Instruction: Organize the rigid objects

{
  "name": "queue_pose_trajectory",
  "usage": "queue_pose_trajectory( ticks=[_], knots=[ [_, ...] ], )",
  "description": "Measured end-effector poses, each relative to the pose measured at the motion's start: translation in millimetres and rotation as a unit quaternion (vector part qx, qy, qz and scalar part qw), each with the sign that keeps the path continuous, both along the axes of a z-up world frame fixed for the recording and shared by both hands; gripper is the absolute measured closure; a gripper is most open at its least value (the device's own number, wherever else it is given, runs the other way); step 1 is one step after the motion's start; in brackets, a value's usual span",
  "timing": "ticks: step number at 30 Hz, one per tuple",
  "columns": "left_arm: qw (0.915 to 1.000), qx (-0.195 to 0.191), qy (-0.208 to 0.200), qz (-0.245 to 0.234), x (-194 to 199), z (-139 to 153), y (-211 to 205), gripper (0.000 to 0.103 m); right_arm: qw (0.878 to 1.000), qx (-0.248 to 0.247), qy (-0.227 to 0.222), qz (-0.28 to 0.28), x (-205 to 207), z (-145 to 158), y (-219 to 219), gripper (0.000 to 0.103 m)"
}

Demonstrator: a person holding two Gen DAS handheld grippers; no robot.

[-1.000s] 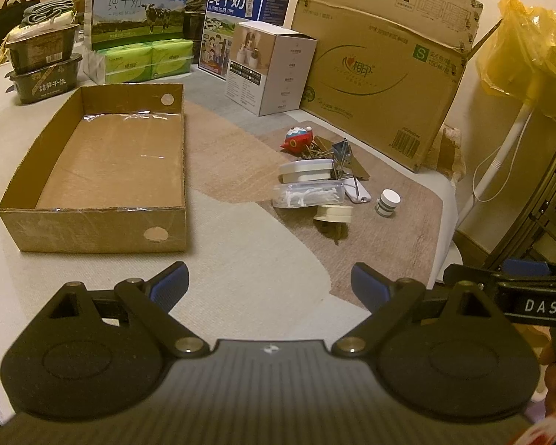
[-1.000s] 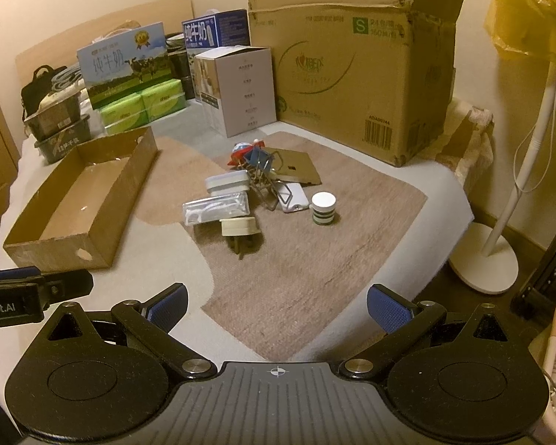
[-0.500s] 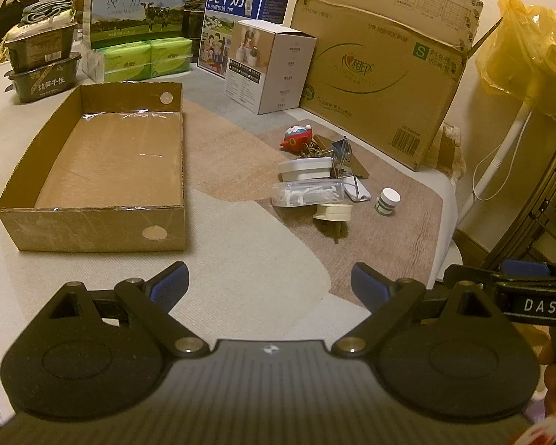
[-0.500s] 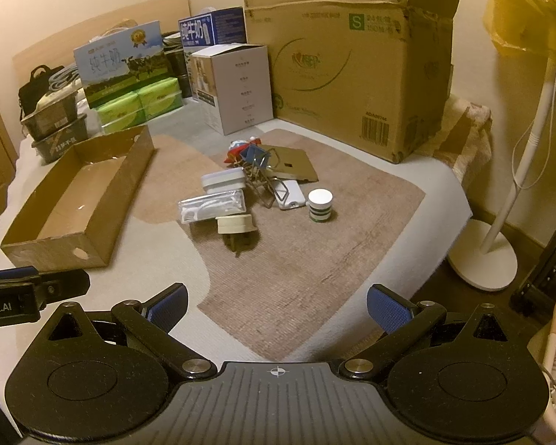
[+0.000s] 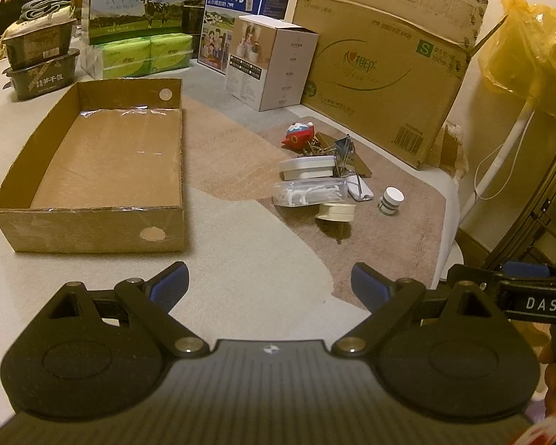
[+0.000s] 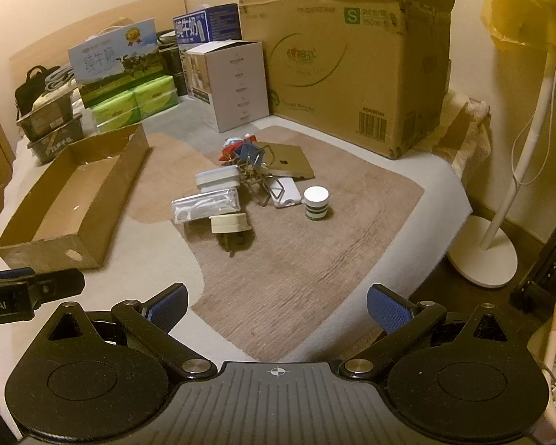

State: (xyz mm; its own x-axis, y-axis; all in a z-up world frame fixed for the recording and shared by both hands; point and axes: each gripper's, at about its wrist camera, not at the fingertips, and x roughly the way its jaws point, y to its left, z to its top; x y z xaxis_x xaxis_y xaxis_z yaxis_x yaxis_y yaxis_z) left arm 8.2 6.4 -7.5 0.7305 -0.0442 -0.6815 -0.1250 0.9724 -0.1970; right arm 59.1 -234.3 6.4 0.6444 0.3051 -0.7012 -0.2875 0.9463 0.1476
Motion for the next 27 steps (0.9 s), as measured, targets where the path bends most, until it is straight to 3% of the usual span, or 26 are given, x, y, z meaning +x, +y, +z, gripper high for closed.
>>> queue_pose_trajectory(
  ticks=[27],
  knots=[
    [0.9994,0.010,0.005,-0.033,56,-11,-7,0.010,1.000,0.005,0.006,-0.002,48,-19,-8,0.001]
  ],
)
